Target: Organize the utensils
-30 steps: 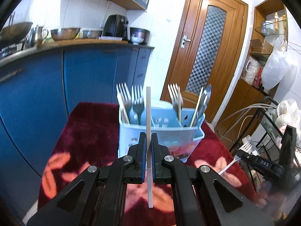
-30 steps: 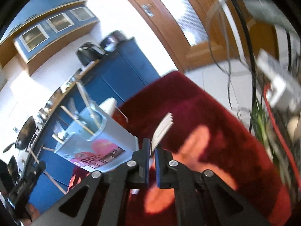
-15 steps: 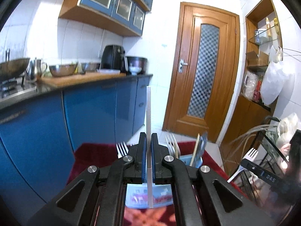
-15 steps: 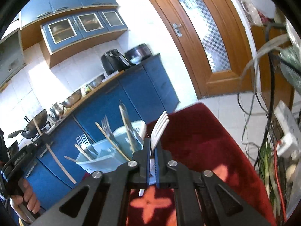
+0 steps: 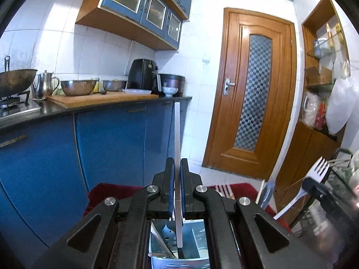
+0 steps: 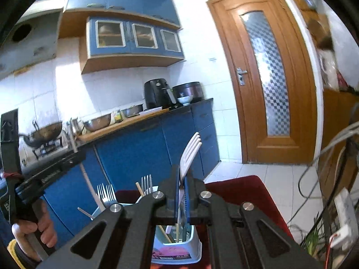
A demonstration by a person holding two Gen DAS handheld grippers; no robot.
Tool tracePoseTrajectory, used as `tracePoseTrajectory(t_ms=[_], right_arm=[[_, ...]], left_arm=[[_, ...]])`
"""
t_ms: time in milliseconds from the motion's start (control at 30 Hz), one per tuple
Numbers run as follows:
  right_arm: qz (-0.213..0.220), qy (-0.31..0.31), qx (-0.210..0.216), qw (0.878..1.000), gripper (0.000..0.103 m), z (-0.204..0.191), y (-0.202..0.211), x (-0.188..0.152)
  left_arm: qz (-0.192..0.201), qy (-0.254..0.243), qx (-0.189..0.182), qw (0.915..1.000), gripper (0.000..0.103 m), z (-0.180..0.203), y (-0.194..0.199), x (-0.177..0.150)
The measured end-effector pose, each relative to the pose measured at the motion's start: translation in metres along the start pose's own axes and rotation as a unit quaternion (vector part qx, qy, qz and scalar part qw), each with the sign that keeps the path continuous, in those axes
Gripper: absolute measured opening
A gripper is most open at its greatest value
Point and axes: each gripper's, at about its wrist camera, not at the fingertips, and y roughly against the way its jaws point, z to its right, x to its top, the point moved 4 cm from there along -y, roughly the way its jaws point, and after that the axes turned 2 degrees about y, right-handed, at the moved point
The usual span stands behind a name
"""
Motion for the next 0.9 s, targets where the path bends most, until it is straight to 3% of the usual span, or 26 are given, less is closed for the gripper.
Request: tracePoseTrajectory(t_ms=[300, 467, 533, 600, 900], right_arm=[[-0.057, 0.076, -0.005, 0.996, 0.005, -0.024, -0.040, -0.031], [-0.083, 0.049, 0.024, 0.995, 0.008, -0.021, -0.051, -0.040], [-0.089, 0.024, 0.038, 0.995, 0.016, -0.015, -0.052, -0.041], [-0.088, 0.006, 0.048, 0.995, 0.026, -0.011, -0.050, -0.039], [-0.062, -0.021, 0.066, 0.996, 0.034, -0.004, -0.020, -0.022]], left_arm=[[-0.050, 0.009, 0.000, 0.9987, 0.003, -0.006, -0.031, -0.048], [-0.068, 0.003, -0.007, 0.9977, 0.003, -0.006, -0.037, -0.060], [-0.074, 0.001, -0.009, 0.9972, 0.012, -0.005, -0.035, -0.060], [-0.076, 0.002, -0.014, 0.9970, 0.032, -0.004, -0.032, -0.060], [-0.070, -0.004, -0.015, 0.9975, 0.036, 0.003, 0.002, -0.048]])
